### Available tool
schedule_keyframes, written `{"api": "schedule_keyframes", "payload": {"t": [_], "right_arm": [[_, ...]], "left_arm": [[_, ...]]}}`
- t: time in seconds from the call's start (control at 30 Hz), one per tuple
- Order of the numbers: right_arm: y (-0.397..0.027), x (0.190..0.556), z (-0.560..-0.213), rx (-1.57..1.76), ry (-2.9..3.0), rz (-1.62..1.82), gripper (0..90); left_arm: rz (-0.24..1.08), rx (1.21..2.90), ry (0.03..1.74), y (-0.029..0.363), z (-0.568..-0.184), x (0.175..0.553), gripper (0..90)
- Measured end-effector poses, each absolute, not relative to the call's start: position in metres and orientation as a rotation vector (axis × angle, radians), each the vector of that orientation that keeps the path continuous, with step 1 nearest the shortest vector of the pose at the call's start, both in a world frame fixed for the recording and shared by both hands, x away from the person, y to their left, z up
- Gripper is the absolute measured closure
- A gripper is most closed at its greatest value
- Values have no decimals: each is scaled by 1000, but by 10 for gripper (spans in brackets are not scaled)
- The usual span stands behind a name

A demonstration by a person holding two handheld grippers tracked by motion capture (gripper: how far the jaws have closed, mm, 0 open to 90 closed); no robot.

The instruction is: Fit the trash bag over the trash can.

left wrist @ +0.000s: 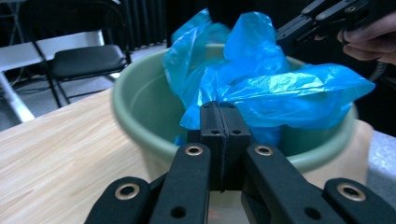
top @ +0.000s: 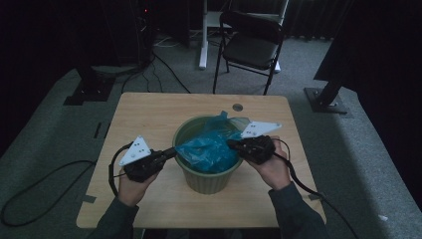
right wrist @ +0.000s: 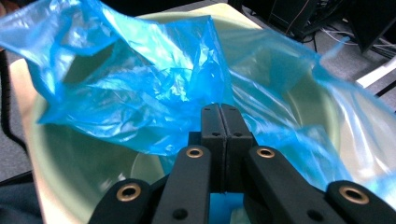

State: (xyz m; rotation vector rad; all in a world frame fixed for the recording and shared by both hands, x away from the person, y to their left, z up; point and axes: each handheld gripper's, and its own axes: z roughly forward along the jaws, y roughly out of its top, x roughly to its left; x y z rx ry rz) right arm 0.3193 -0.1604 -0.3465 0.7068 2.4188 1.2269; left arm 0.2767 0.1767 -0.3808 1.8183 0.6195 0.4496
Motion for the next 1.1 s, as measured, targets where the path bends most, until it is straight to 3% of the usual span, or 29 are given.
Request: {"api": "schedule_keyframes", "payload": {"t": [0.37, 0.63, 1.0, 1.1], "right_arm": [[-187, 275, -360, 681, 2474, 1246, 900], [-194, 264, -375, 679, 2526, 1226, 900], [-195, 266, -382, 681, 2537, 1227, 900], [-194, 265, -382, 671, 2531, 1218, 899]], "left_arm": [[384, 1877, 506, 156, -387, 241, 900], [326, 1954, 460, 141, -402, 227, 889], [343, 1892, 554, 166, -396, 231, 638], [290, 1826, 554, 162, -381, 236, 582]]}}
